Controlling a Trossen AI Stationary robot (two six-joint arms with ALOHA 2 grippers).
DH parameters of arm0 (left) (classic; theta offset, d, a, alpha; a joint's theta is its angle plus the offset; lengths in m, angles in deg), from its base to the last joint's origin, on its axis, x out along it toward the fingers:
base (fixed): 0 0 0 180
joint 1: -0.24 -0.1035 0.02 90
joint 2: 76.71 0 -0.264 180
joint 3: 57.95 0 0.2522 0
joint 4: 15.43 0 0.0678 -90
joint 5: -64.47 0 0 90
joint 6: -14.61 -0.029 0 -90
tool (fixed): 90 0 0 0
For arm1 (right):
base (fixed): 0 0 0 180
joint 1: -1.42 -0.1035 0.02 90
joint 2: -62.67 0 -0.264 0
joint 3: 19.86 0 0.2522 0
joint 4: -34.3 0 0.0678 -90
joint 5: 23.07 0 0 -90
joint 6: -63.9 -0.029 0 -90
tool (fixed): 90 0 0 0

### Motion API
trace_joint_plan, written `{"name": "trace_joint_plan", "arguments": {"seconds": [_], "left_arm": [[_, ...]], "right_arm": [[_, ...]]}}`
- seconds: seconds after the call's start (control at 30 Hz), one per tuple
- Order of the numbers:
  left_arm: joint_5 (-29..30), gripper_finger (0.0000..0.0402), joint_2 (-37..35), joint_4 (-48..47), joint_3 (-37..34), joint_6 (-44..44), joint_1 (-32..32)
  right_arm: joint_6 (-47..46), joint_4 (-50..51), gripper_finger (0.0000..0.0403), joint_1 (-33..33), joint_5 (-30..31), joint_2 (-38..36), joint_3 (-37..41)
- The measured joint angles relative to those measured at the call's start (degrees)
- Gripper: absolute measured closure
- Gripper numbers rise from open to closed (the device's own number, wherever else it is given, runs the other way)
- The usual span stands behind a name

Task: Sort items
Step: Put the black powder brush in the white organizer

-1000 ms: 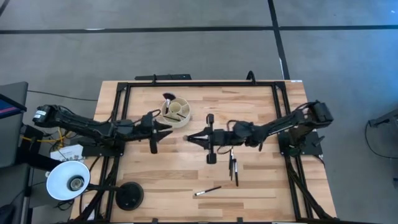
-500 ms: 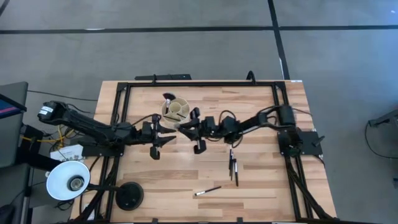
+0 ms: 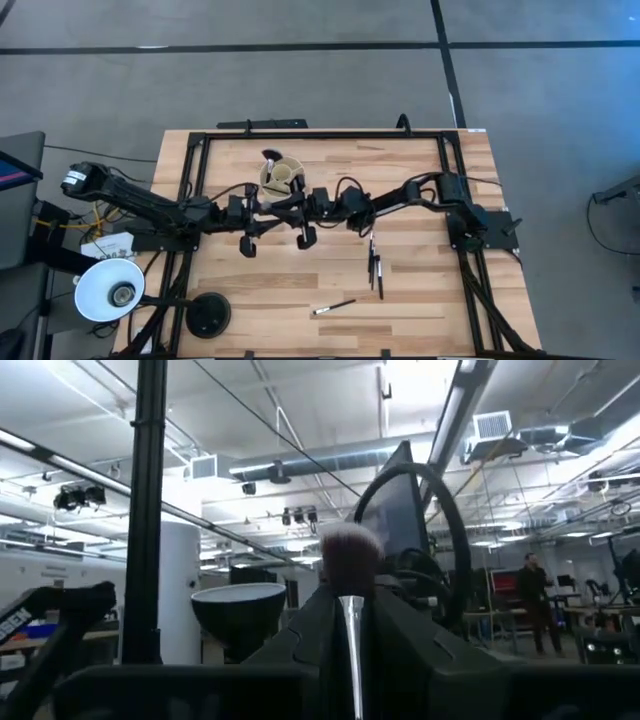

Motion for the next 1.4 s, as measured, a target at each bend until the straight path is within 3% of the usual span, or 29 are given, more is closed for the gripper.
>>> {"name": "trace_joint_plan", "arguments": {"seconds": [0.53,0.77,0.93,1.2,1.4], "left_arm": [[-0.30,0.0297,-0.04,0.56,-0.09,0.00,0.03],[-0.03,0.0355,-0.02,0.21,-0.17,-0.01,0.03],[0.07,0.0358,-0.02,0.25,-0.17,0.18,0.03],[3.45,0.0351,0.02,-0.65,0.01,1.86,0.06],[5.03,0.0356,0.09,-2.00,0.04,1.77,0.07]], "right_arm": [[1.37,9.71,0.0357,0.05,-0.23,-0.17,-3.96],[1.30,11.23,0.0352,0.05,0.00,-0.22,-3.96],[1.57,11.44,0.0343,0.06,0.09,-0.22,-3.96],[1.69,15.42,0.0300,1.67,-1.86,-1.98,-3.85],[1.00,31.40,0.0238,2.30,-2.26,-5.86,-3.85]]}}
